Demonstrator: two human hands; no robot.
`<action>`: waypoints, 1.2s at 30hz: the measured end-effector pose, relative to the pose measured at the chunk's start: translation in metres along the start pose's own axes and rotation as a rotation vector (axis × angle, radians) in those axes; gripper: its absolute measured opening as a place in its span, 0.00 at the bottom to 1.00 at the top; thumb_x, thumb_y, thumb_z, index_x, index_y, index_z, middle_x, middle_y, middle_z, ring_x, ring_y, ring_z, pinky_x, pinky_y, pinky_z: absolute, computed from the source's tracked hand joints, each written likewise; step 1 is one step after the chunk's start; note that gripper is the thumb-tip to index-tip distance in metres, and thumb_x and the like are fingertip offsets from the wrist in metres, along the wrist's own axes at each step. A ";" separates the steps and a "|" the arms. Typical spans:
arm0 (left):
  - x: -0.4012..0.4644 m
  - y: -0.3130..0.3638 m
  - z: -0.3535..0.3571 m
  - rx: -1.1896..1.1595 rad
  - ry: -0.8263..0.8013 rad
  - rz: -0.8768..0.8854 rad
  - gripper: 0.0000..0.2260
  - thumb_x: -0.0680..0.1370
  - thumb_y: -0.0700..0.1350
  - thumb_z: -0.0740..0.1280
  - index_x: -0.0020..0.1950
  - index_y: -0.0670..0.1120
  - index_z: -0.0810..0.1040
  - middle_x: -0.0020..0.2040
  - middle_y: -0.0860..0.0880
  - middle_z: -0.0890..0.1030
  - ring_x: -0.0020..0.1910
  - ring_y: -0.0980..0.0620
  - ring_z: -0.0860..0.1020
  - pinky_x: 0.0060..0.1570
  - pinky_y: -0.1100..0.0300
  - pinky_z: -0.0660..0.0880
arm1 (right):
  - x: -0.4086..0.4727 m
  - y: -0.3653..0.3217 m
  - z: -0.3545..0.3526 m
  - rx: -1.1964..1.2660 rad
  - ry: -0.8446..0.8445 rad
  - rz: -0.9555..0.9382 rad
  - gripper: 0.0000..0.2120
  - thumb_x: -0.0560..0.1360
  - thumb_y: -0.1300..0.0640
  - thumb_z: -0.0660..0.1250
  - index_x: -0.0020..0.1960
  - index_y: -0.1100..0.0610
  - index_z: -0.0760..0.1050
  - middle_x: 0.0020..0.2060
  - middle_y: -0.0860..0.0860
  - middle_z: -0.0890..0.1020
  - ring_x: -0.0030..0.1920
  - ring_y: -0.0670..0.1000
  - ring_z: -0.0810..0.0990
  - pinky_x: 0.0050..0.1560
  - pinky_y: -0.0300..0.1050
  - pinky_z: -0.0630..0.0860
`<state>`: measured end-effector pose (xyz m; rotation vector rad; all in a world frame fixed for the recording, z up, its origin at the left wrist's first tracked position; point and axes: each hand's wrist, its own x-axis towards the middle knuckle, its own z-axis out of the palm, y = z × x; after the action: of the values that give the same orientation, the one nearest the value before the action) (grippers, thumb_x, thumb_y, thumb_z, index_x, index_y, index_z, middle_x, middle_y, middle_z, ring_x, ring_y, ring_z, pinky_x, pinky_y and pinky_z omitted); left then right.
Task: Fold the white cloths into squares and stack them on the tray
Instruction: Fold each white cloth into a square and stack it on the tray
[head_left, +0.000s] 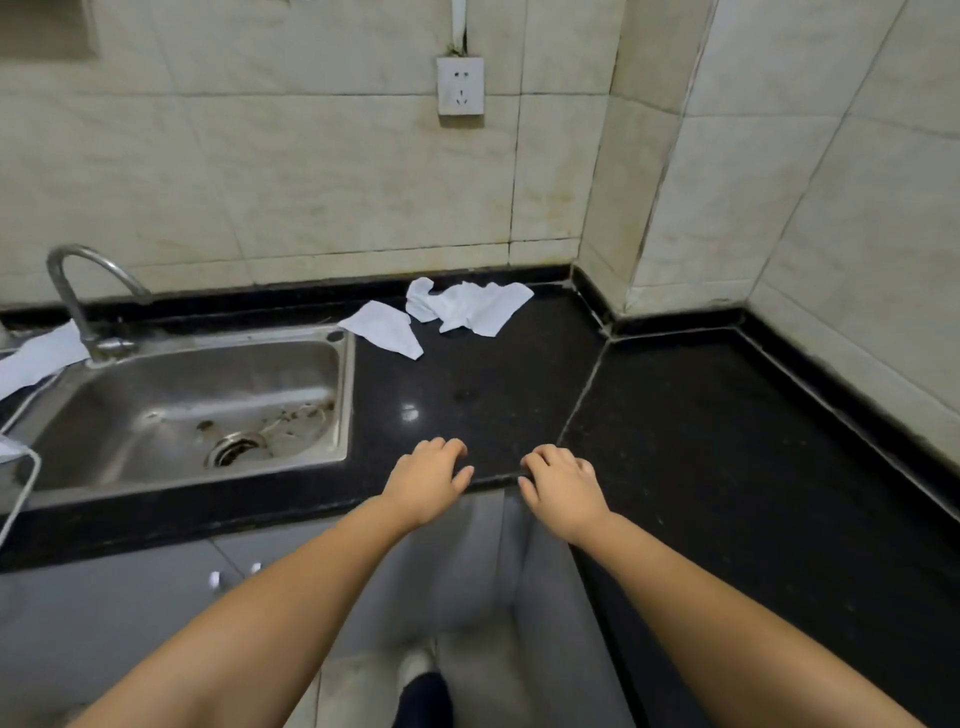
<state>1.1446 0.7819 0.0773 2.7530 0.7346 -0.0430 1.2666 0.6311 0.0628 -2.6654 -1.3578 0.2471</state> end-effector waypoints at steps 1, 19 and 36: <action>0.021 -0.013 -0.002 0.000 -0.004 0.005 0.16 0.80 0.54 0.58 0.66 0.48 0.70 0.60 0.47 0.75 0.62 0.47 0.71 0.59 0.50 0.71 | 0.024 -0.004 0.002 0.005 -0.003 0.005 0.18 0.81 0.48 0.53 0.69 0.52 0.67 0.66 0.50 0.69 0.68 0.52 0.66 0.68 0.51 0.61; 0.294 -0.159 -0.009 0.018 -0.039 -0.125 0.17 0.80 0.50 0.59 0.67 0.45 0.68 0.63 0.45 0.72 0.63 0.45 0.70 0.57 0.52 0.71 | 0.348 -0.066 0.030 0.147 -0.145 0.025 0.16 0.80 0.55 0.57 0.68 0.52 0.66 0.63 0.52 0.73 0.64 0.55 0.70 0.61 0.52 0.68; 0.327 -0.169 0.003 -0.228 0.100 -0.180 0.08 0.79 0.46 0.61 0.49 0.45 0.78 0.48 0.49 0.78 0.50 0.50 0.75 0.50 0.57 0.71 | 0.398 -0.060 0.054 0.304 -0.041 -0.051 0.10 0.79 0.52 0.60 0.57 0.53 0.75 0.54 0.51 0.75 0.56 0.52 0.72 0.55 0.47 0.68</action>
<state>1.3455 1.0787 -0.0049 2.4818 0.9494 0.1332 1.4385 0.9913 -0.0108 -2.3852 -1.2815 0.4640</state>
